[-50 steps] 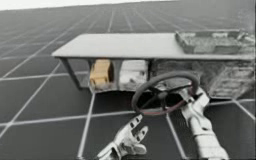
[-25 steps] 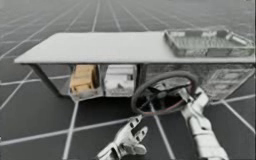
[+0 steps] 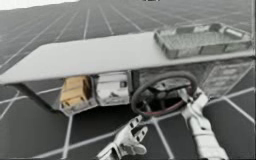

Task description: Pick up and drop off the object

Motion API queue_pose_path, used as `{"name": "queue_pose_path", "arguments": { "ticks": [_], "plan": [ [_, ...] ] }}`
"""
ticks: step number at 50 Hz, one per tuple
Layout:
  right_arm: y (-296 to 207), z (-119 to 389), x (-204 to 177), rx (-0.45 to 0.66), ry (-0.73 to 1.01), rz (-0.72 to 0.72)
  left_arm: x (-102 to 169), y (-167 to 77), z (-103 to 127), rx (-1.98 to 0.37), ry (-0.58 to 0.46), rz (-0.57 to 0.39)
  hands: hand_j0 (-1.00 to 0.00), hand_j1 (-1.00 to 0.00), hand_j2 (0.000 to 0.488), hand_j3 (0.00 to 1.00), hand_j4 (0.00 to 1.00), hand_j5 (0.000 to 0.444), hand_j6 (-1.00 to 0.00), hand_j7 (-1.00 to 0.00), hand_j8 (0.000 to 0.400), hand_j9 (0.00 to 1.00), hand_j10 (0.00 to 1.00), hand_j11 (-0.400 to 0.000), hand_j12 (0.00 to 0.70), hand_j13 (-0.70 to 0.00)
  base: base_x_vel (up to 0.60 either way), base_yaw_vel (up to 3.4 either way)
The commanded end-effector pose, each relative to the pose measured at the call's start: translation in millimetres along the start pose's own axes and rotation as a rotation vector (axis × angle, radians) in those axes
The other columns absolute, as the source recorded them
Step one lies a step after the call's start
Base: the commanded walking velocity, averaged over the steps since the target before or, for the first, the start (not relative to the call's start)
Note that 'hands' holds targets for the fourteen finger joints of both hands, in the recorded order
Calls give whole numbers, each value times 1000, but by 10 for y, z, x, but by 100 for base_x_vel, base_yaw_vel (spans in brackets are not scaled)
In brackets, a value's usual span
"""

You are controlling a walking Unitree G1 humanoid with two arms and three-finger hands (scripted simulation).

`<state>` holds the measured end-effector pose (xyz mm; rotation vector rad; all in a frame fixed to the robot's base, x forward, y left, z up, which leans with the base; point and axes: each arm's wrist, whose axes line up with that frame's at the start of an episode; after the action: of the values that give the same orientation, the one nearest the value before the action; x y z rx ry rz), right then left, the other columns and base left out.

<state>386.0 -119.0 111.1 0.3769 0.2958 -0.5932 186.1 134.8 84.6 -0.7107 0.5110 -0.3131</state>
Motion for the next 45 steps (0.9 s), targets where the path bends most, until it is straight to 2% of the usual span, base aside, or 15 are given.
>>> {"name": "queue_pose_path", "arguments": {
  "ticks": [1,23,45],
  "plan": [
    [105,183,-97,16,-59,33,-29,-7,27,-5,-32,-28,0,0,0,1000,1000,0,0,0,0,1000,1000,-400,0,-700,49,32],
    [105,183,-97,16,-59,33,-29,-7,27,-5,-32,-28,0,0,0,1000,1000,0,0,0,0,1000,1000,-400,0,-700,45,22],
    [105,183,-97,16,-59,33,-29,-7,27,-5,-32,-28,0,0,0,1000,1000,0,0,0,0,1000,1000,-400,0,-700,34,12]
  ]
}}
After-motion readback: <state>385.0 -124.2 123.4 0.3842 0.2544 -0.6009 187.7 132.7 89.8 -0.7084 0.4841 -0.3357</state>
